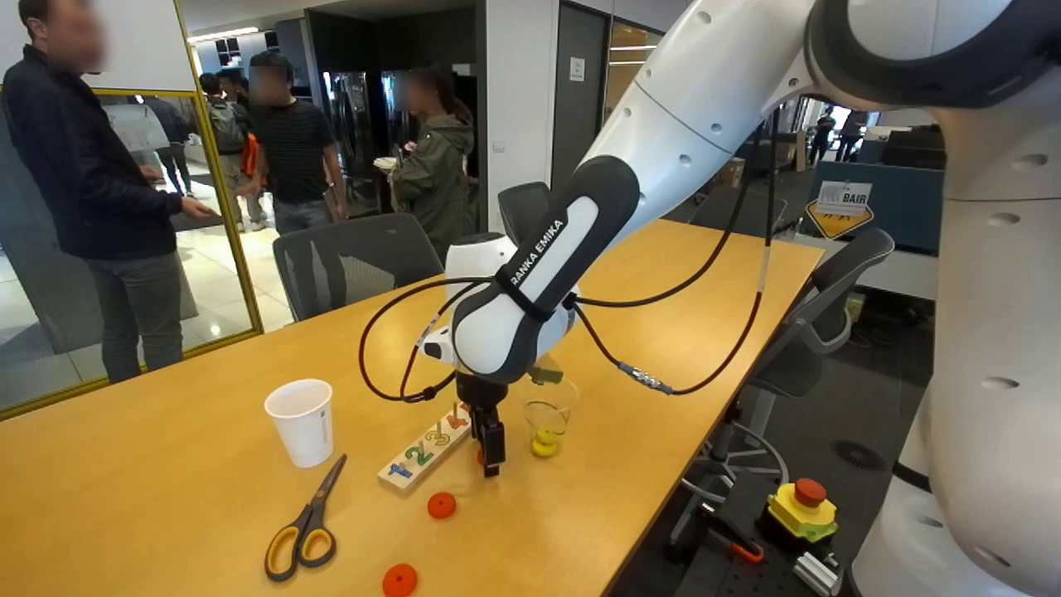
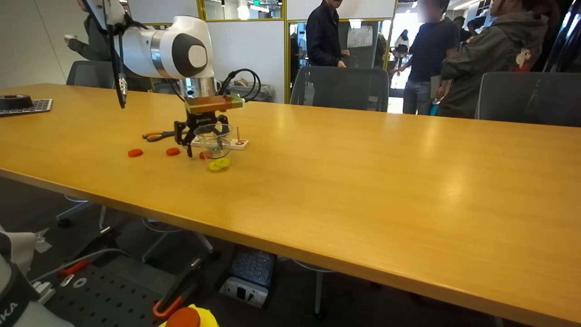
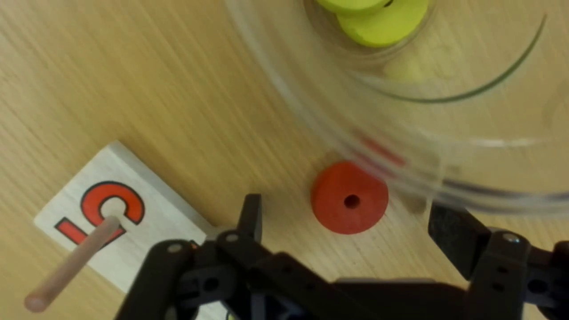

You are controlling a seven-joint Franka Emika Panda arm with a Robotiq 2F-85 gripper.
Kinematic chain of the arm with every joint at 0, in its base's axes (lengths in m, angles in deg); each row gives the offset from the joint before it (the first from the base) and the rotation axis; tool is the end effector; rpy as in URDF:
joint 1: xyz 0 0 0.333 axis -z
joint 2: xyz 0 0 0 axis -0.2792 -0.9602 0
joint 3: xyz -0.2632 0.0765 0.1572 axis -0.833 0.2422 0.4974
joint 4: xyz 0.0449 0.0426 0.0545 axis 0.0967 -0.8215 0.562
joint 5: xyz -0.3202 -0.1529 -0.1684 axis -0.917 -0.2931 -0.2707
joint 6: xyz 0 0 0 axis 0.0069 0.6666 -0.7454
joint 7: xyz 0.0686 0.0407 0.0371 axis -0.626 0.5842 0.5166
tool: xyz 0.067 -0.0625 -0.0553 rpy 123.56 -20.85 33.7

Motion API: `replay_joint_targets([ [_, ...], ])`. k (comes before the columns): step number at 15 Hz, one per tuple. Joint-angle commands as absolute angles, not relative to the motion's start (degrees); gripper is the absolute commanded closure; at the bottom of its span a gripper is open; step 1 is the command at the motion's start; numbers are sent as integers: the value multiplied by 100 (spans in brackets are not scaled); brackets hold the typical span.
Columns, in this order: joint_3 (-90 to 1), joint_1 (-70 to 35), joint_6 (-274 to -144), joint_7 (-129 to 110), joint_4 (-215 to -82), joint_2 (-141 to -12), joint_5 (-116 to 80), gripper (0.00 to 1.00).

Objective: Put the yellow discs in the clear cup and the orange discs into the white cup

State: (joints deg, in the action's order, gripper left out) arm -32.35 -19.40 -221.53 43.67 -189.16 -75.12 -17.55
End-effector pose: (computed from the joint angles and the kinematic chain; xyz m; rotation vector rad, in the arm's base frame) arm 0.5100 0.1031 0.2273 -2.6822 -1.6013 0.0219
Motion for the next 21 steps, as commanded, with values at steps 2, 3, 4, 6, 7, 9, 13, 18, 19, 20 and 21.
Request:
replay_joint_targets([
  [2, -3127, -1820, -22166, 4420, -18787, -7571, -1671, 42],
  [3, -3129, -1821, -22160, 4408, -18786, -7566, -1677, 49],
  [4, -3132, -1822, -22158, 4399, -18768, -7561, -1682, 58],
  [6, -3144, -1832, -22155, 4358, -18753, -7541, -1714, 73],
  [7, -3155, -1845, -22155, 4318, -18752, -7527, -1741, 80],
  [9, -3182, -1880, -22105, 4206, -18746, -7488, -1801, 77],
  [13, -3209, -1964, -21887, 3834, -18693, -7263, -1911, 77],
  [18, -3010, -2093, -21579, 3585, -18540, -6741, -1761, 77],
  [19, -2955, -2144, -21533, 3567, -18476, -6665, -1728, 77],
  [20, -2897, -2196, -21502, 3564, -18397, -6616, -1675, 77],
  [21, -2815, -2237, -21551, 3687, -18320, -6611, -1526, 77],
])
